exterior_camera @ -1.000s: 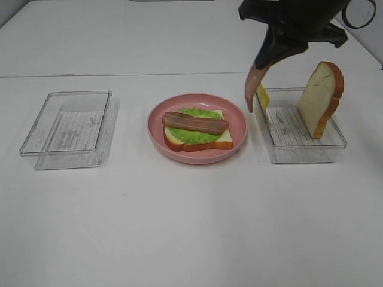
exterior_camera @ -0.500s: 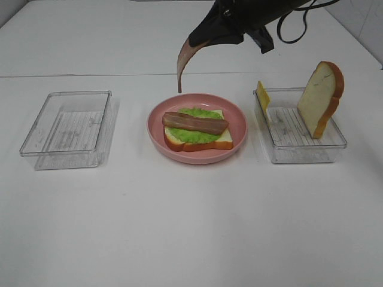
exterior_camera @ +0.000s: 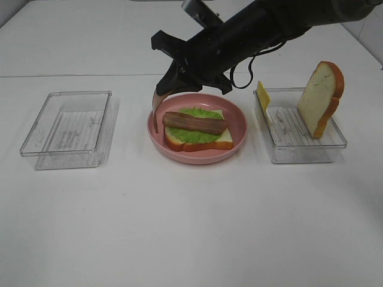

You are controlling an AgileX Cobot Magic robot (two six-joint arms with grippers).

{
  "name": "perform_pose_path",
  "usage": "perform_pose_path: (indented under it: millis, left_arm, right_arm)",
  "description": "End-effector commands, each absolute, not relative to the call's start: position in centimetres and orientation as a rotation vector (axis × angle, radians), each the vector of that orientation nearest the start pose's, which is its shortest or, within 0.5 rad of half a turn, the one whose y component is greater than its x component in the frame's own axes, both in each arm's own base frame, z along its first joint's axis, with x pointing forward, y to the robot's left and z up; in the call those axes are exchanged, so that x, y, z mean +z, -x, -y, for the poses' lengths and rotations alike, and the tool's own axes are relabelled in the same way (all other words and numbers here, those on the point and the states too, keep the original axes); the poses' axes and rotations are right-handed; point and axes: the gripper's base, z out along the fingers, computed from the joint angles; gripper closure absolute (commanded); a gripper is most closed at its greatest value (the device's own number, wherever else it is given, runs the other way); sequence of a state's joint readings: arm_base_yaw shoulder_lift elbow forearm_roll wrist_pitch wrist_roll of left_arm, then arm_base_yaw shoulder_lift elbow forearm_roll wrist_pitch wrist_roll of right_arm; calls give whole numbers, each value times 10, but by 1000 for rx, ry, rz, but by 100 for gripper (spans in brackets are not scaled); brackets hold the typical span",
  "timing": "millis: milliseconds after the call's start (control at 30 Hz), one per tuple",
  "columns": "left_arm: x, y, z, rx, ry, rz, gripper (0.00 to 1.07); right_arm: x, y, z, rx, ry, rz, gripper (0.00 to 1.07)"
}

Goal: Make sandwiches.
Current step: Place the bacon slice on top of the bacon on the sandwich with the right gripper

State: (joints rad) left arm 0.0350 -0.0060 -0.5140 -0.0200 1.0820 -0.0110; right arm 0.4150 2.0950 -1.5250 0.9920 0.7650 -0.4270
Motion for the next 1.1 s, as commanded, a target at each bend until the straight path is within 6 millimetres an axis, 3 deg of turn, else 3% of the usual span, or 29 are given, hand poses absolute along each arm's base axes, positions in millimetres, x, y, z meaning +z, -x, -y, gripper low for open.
perform_pose_path:
  millis: [33,267,633,1100]
  left_arm:
    - [280,11,3,-12,47,-2022,11]
    - [280,11,3,-12,47,-2022,11]
    - [280,11,3,-12,47,-2022,11]
    - [280,11,3,-12,47,-2022,11]
  right_arm:
    - [182,-395,-228,1041,280,-2615,107]
    - [163,-397,-226,978,310,-2656,107]
    - [156,-404,-213,690,462,-2637,107]
    - [153,-408,-205,539,529,-2626,107]
